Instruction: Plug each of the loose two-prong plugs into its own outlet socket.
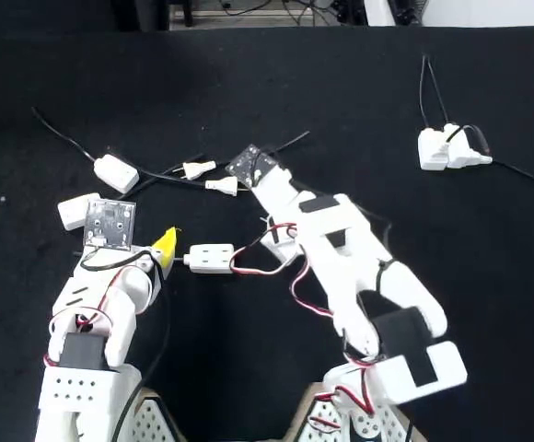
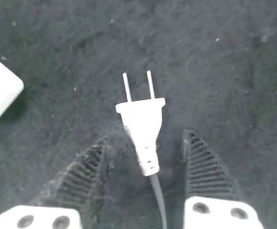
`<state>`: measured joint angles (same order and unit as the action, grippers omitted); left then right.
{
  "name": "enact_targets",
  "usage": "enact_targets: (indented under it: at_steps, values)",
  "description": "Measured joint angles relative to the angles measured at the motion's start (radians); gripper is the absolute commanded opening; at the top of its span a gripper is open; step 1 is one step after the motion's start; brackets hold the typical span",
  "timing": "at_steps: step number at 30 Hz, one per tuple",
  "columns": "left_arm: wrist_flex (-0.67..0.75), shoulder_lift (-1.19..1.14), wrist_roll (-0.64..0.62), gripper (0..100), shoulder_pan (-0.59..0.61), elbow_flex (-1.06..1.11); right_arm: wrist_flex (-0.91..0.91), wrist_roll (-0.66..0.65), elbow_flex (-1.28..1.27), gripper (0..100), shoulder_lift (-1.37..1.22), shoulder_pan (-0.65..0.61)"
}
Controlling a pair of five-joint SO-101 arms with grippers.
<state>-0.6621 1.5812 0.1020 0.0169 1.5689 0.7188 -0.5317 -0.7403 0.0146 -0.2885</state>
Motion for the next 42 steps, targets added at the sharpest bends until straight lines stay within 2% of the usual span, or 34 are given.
enact_targets:
  at_steps: [7,12,18,26,42]
  values:
    - [0.000,0.000,0.000,23,0.000,0.000,-0.002,0.000,0.009,1.0,-0.005,0.000]
    - [0.000,0.000,0.000,23,0.000,0.000,-0.002,0.000,0.009,2.5,-0.005,0.002]
    - [0.000,0.000,0.000,23,0.000,0.000,0.051,-0.037,0.011,14.9,-0.005,0.040]
    - [0.000,0.000,0.000,23,0.000,0.000,0.074,-0.097,0.014,11.7,-0.005,0.043]
    - [0.000,0.000,0.000,23,0.000,0.000,0.080,-0.063,0.058,11.7,-0.005,0.043]
